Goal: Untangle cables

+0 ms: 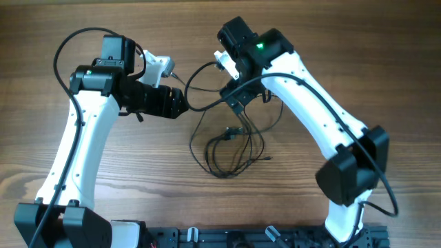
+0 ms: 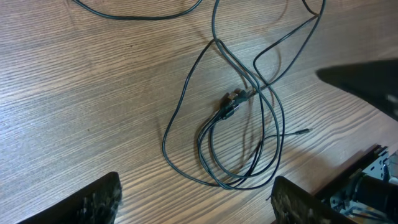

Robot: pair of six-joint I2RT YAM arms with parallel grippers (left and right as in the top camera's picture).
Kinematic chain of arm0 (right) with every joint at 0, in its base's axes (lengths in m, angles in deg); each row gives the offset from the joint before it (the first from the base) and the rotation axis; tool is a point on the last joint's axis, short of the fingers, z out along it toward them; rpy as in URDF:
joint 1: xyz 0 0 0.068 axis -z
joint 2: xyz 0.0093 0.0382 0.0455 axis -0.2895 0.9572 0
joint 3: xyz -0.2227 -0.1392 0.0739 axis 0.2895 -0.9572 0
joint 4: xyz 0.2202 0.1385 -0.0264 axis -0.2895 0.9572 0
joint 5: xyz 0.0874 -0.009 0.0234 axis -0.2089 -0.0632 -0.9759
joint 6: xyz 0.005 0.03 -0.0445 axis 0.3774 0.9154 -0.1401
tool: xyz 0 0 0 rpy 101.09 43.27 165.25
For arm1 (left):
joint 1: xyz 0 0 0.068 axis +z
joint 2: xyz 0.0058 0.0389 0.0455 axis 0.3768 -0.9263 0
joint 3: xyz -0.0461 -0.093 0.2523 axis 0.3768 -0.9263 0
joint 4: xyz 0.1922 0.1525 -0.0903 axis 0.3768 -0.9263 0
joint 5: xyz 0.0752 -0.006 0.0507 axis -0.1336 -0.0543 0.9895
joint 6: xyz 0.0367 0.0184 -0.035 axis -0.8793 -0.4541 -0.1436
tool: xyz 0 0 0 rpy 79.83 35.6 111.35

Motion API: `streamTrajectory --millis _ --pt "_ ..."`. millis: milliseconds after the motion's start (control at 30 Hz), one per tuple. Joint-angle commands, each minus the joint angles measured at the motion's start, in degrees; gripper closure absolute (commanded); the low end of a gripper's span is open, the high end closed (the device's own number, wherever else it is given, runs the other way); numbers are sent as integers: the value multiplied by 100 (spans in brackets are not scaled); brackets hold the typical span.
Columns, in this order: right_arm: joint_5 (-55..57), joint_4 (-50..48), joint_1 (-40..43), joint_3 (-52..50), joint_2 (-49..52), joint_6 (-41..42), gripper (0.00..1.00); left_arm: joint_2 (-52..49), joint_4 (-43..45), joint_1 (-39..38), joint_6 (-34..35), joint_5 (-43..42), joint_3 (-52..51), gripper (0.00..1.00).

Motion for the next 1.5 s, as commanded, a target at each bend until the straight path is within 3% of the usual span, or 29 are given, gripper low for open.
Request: streamTrajectory --millis 0,167,267,467,600,633,667,700,733,967,1100,1267,1333,1467 --pt "374 -323 459 20 144 -540 0 -48 0 20 15 13 2 21" --pt "-656 -706 1440 20 157 -1414 4 -48 -2 13 -142 11 2 13" --pt "-1574 -619 1862 20 170 -1399 4 -48 0 15 -142 11 2 13" --pt "-1672 -809 1904 -678 501 -1106 2 -50 -2 15 -162 120 -7 8" --pt "-2199 -1436 1910 -1427 520 -1095 1 -48 -2 13 -164 114 -7 7" --pt "-2391 -1488 1910 -1464 520 -1088 6 -48 -2 13 -164 96 -7 7" --pt "-2463 -1486 1910 -1464 520 -1073 23 -48 -2 13 -162 96 -7 6" --pt "-2507 -1480 1910 -1449 503 -752 86 -48 -2 13 -162 96 -7 6" --pt "-2511 -1456 1910 -1443 492 -540 96 -48 0 13 -162 96 -7 6" --pt "-2577 -1290 1910 -1410 42 -28 95 -48 -2 13 -160 96 -7 6" --pt "-2507 -1687 1904 -1799 50 -35 60 -48 -83 13 -157 70 -7 6" --pt "-2524 -1954 1904 -2229 50 -28 45 -48 -107 13 -157 48 -7 6" --pt "-2527 -2011 1904 -2229 50 4 33 -48 -109 13 -157 48 -7 6" --pt "-2524 -2138 1904 -2229 50 278 30 -48 -109 13 -157 50 -7 5"
